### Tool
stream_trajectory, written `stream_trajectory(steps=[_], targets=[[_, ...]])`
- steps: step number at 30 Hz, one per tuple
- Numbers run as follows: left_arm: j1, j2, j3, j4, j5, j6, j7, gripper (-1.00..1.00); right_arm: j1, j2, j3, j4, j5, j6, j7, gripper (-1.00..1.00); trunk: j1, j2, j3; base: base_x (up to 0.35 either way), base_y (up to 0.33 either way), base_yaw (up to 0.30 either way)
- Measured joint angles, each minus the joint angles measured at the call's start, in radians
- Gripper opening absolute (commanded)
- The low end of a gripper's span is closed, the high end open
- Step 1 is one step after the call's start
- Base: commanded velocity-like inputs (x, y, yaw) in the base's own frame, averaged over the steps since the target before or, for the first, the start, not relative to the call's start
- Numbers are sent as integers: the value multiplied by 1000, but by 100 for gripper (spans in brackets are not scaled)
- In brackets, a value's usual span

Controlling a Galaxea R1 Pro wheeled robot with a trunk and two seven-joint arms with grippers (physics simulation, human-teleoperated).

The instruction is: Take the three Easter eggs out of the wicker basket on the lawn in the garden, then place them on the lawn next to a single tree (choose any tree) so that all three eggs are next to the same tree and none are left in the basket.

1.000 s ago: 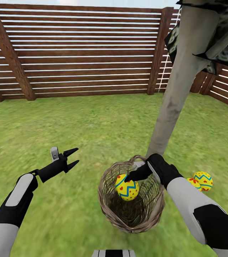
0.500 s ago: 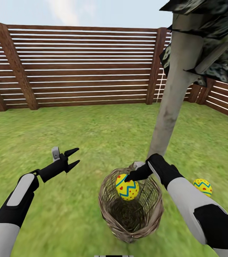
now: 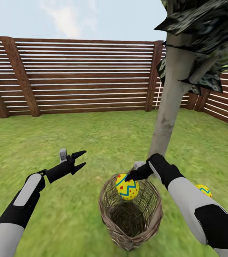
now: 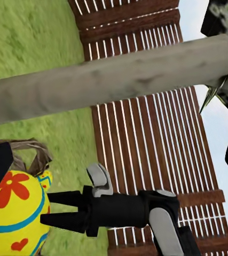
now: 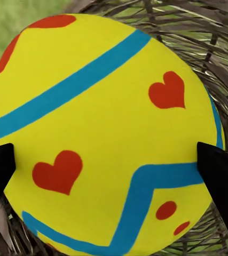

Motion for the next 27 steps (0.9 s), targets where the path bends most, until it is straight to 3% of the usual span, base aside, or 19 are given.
stream_trajectory(steps=[3, 8, 10, 13, 15, 19, 27], targets=[[-3, 0, 0, 1, -1, -1, 1, 100, 0, -10, -1, 0, 1, 2, 76, -100, -1, 1, 12, 0, 0, 0], [-5, -10, 0, 7, -3, -2, 1, 100, 1, -52, -3, -2, 3, 2, 203, -100, -4, 2, 31, 0, 0, 0], [-5, -18, 0, 7, -11, -2, 14, 100, 0, -86, -4, -11, 4, 0, 258, -100, -8, 10, 38, 0, 0, 0], [-5, -20, 0, 2, -12, -2, 43, 100, 0, -151, -7, -14, 2, -4, 451, -100, -20, 31, 47, 0, 0, 0], [-5, -20, 0, 2, -12, -2, 46, 100, 0, -185, -14, -15, 2, -6, 520, -100, -27, 45, 54, 0, 0, 0], [-5, -20, 0, 2, -12, -2, 48, 100, 0, -208, -73, -15, 1, -8, 543, -100, -43, 73, 66, 0, 0, 0], [-5, -21, 0, 2, -13, -3, 40, 100, 1, -233, -103, -14, 1, -14, 555, -100, -66, 115, 85, 0, 0, 0]])
